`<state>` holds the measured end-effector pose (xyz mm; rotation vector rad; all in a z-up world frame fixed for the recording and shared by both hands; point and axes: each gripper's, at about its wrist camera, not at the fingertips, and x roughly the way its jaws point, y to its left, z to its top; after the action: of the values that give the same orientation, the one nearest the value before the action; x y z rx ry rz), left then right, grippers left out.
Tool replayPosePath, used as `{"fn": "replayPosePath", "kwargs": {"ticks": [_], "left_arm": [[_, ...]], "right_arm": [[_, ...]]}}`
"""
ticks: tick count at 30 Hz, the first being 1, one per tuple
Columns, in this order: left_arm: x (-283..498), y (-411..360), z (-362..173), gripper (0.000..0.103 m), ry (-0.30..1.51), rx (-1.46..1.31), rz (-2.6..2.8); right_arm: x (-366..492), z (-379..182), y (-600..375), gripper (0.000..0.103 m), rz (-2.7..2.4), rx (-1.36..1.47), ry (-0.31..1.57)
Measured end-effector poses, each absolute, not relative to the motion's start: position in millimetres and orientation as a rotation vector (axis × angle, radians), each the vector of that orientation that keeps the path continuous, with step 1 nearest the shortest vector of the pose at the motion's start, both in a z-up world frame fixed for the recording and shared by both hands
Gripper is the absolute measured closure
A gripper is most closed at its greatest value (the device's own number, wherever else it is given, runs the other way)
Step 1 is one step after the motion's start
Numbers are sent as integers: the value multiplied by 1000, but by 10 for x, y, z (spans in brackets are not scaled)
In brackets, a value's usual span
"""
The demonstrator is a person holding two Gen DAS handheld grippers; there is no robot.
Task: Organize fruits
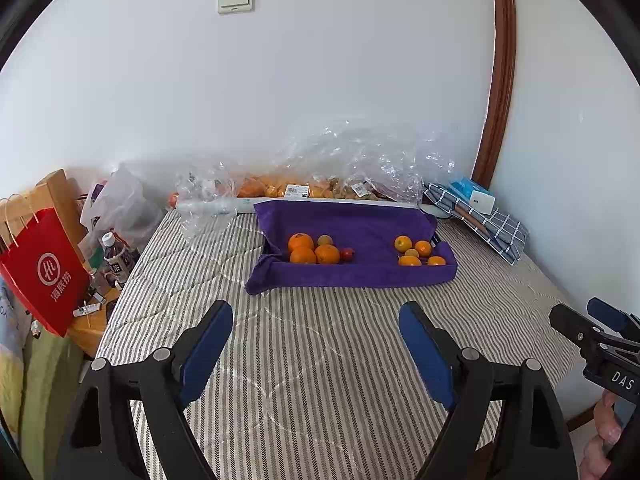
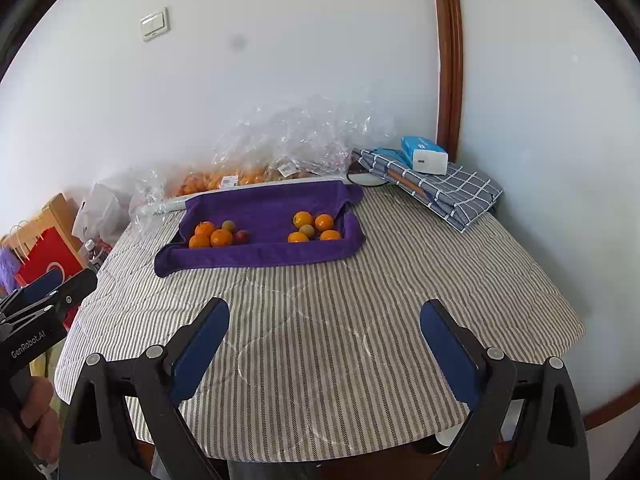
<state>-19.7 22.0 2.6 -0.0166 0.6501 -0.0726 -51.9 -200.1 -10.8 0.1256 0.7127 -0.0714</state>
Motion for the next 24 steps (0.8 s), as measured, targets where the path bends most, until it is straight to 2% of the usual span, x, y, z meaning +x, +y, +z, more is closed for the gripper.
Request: {"fn": "replayPosePath", "kwargs": {"ticks": [24], "left_arm": [[-170, 289, 50, 18, 648, -22, -66]], "right_arm": [[-503, -82, -1985, 8, -66, 128, 712]]}}
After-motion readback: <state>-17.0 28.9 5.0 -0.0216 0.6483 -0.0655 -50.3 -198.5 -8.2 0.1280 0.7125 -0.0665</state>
